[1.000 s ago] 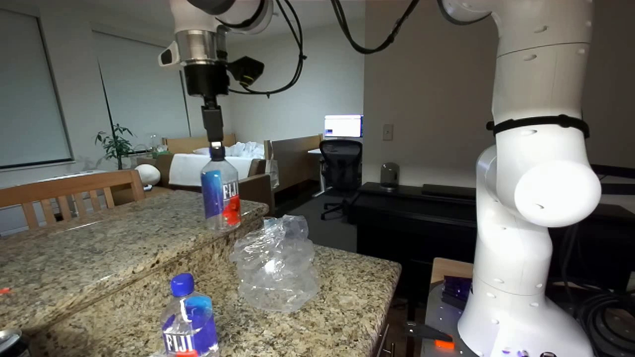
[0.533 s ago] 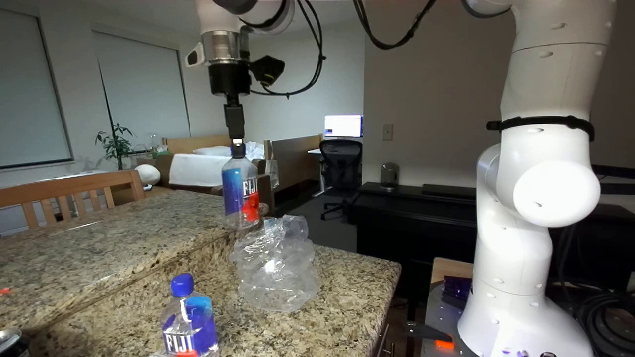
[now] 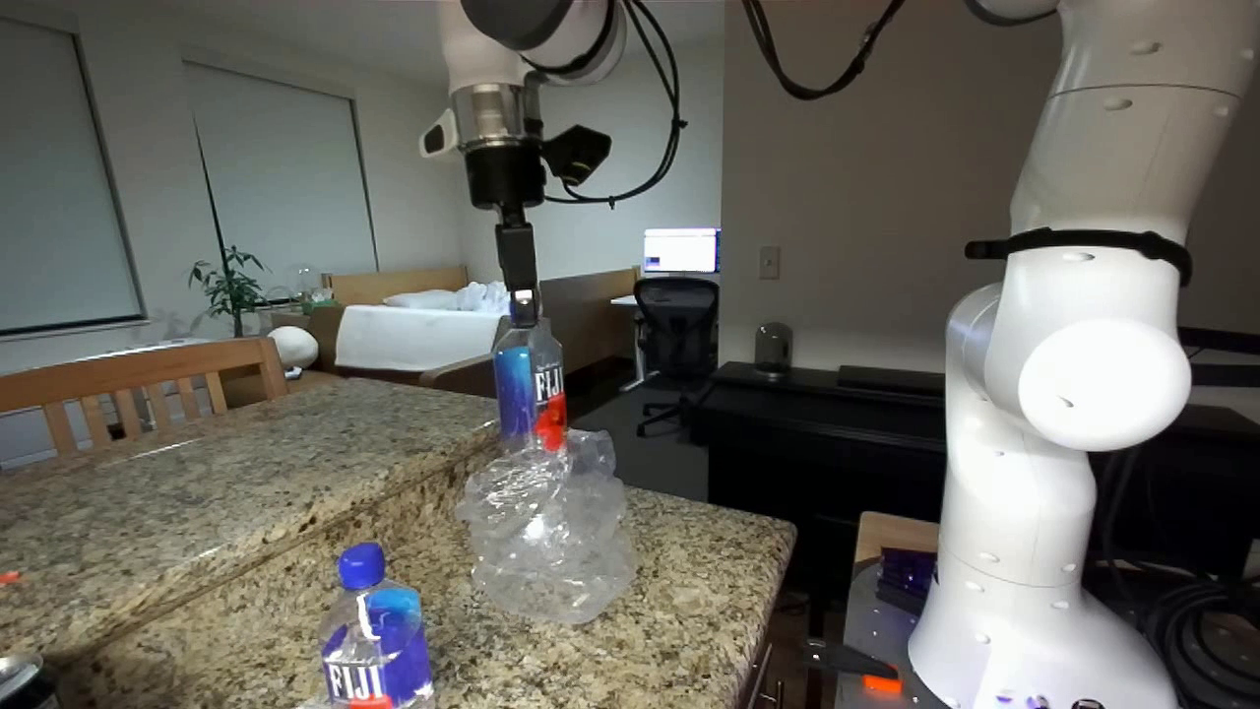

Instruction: Put one of the water bottles on the counter in the plastic bag

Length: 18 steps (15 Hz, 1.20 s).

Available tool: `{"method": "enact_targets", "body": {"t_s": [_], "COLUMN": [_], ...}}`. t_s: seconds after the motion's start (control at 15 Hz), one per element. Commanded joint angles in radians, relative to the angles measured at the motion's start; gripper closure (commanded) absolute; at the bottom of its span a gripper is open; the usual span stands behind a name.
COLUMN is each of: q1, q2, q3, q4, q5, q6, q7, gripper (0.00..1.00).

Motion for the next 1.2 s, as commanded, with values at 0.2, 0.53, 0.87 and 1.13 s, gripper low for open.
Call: {"method": "enact_targets", "body": {"t_s": [0.2,0.53,0.87,1.13], "q1": [-0.004,-0.004,0.004,0.016], "q2": [-0.076,-0.093,-0.112,-0.106], "q3": [-0.015,-0.008,0.019,0.045], "q4": [-0.137,-0.19,-0.248,-0.296], "q5": [0.045,0.014,-0.027,-0.044], "q6": [0.006,0.036,0.159,0.258], "q7": [-0.005,0.027,0.091,0.145], "gripper": [0.85,0.85,0.85,0.85]}}
